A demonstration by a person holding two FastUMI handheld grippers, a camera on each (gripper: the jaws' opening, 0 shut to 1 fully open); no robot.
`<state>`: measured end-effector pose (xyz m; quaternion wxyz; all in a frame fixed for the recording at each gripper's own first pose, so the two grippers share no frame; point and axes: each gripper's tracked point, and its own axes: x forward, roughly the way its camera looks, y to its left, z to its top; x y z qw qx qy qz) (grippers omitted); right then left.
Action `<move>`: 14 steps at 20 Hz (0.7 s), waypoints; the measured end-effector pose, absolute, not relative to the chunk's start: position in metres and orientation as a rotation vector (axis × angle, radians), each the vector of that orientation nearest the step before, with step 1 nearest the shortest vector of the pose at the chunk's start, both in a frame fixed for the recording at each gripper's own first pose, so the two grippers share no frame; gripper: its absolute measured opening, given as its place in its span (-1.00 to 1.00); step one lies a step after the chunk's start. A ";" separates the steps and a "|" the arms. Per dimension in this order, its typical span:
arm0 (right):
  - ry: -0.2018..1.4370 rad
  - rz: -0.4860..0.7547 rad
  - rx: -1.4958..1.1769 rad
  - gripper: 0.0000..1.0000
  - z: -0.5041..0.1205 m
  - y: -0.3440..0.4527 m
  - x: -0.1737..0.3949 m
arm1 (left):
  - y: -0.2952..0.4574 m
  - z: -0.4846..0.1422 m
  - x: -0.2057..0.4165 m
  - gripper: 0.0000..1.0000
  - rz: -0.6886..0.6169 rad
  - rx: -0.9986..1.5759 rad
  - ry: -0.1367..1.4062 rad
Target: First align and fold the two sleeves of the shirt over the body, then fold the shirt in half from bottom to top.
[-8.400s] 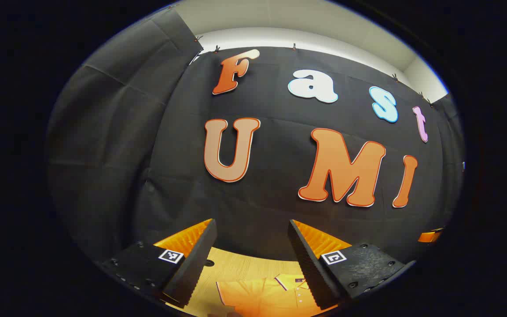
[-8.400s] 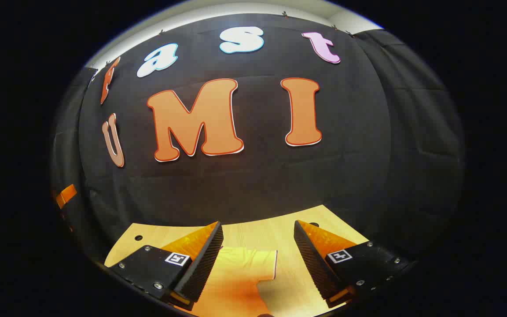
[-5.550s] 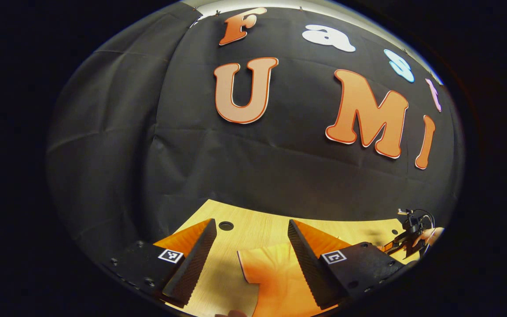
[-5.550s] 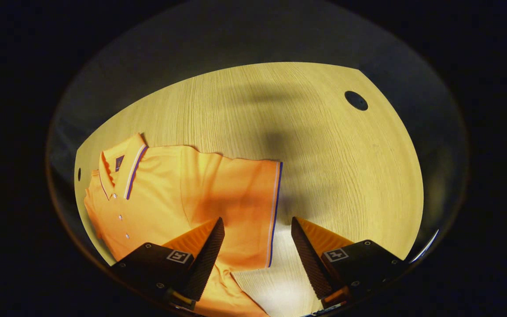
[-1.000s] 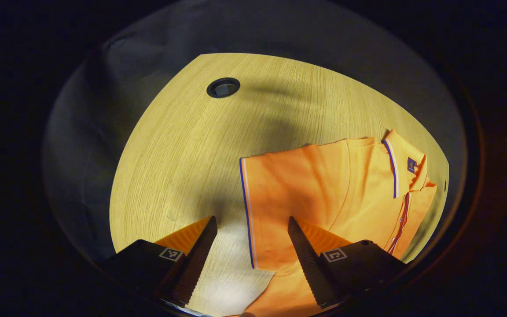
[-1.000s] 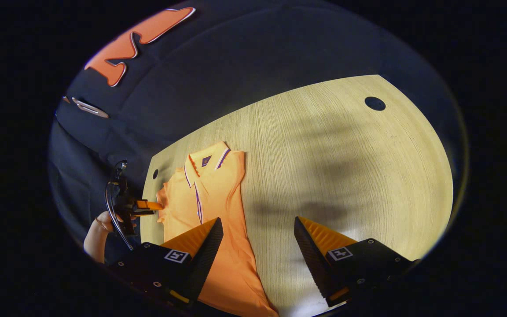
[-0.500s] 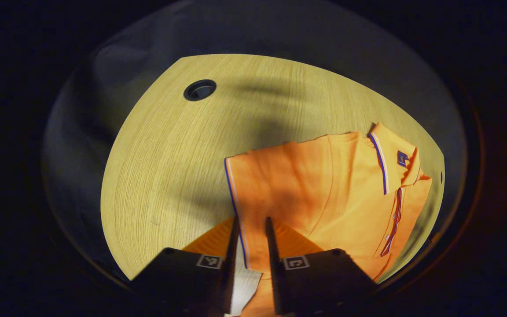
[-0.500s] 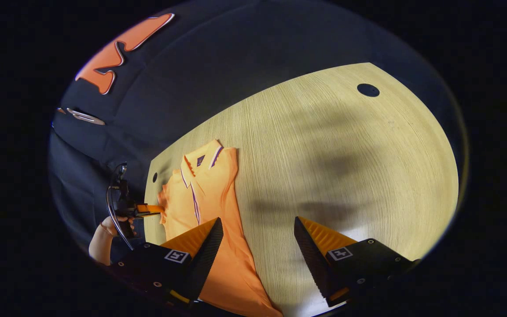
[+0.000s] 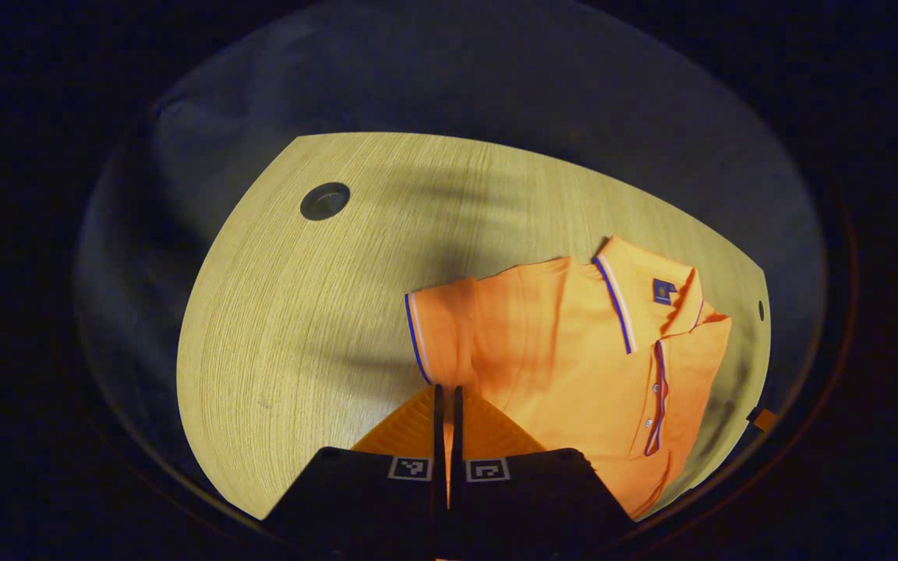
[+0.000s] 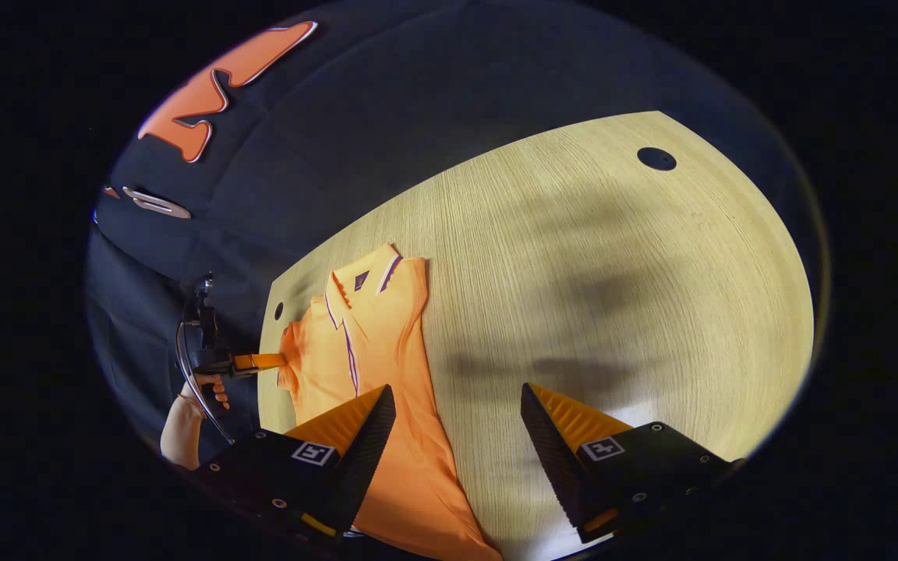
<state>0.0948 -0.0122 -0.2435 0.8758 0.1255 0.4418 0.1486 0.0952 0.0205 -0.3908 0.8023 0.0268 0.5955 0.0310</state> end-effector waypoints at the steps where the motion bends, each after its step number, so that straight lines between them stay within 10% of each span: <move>1: 0.918 0.310 0.266 0.97 -0.242 -0.013 0.093 | 0.010 -0.386 0.094 -0.97 0.042 0.045 1.272; 14: 0.903 0.316 0.270 0.97 -0.236 -0.017 0.075 | -0.177 -0.392 0.048 -0.82 -0.218 -0.188 1.346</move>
